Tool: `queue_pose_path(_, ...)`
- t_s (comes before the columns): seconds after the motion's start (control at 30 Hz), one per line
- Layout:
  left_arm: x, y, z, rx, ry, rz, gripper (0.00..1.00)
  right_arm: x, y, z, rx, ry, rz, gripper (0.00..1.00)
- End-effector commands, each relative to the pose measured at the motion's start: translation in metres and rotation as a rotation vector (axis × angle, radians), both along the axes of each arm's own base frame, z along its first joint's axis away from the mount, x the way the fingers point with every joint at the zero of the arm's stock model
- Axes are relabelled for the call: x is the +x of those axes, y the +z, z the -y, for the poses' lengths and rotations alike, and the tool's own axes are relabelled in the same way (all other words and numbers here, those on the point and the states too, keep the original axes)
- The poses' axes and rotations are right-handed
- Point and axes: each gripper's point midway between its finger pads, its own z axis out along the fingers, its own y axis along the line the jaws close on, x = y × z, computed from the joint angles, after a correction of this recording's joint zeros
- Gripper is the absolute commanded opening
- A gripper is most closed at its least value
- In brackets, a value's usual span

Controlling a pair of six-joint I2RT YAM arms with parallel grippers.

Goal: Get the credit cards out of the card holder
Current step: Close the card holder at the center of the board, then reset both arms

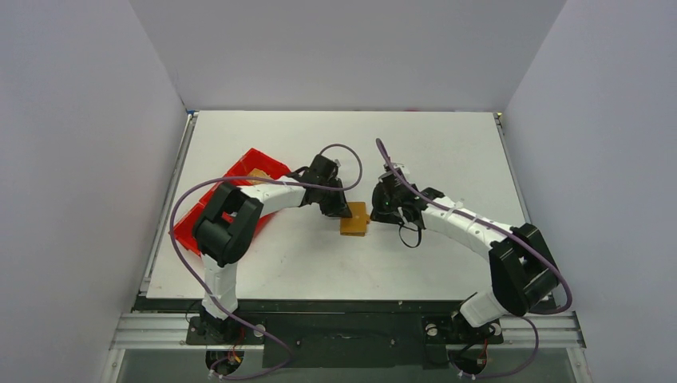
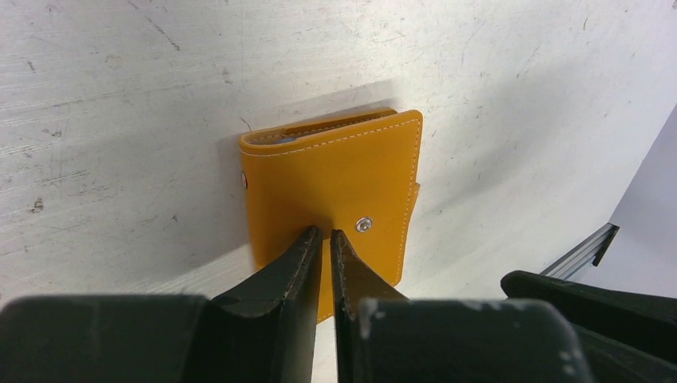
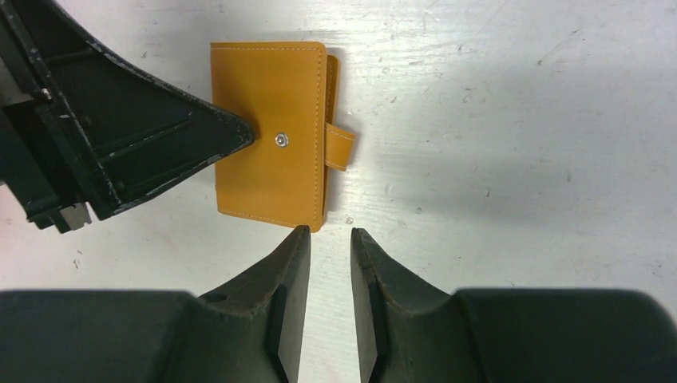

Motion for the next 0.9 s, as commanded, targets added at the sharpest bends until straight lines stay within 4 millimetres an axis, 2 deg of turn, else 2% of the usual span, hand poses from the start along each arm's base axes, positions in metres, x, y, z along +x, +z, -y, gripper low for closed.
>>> queue_pose_path(0.0,0.004,-0.006,-0.003,0.05,0.021,0.009,0.08,0.014,0.01,0.009,-0.022,-0.034,0.052,0.25)
queue_pose_path(0.23,0.001,0.0,-0.002,0.06,0.004,0.019,0.09,0.018,-0.002,0.007,-0.023,-0.035,0.037,0.39)
queue_pose_path(0.3,0.002,0.007,-0.001,0.047,0.0,0.033,0.09,0.019,-0.003,0.006,-0.021,-0.036,0.037,0.4)
queue_pose_path(0.43,0.006,0.033,0.003,0.016,-0.011,0.083,0.12,0.022,0.004,0.004,-0.01,-0.038,0.051,0.43)
queue_pose_path(0.63,0.015,0.092,-0.004,-0.015,-0.014,0.205,0.2,0.026,0.021,0.001,0.022,-0.049,0.086,0.53)
queue_pose_path(0.73,0.018,0.113,-0.014,-0.016,-0.013,0.259,0.31,0.028,0.032,0.0,0.043,-0.054,0.11,0.62)
queue_pose_path(0.83,0.02,0.137,-0.03,-0.009,0.001,0.325,0.43,0.031,0.047,-0.001,0.072,-0.065,0.145,0.65)
queue_pose_path(0.87,0.019,0.138,-0.035,-0.006,0.004,0.329,0.48,0.032,0.051,-0.001,0.079,-0.069,0.153,0.65)
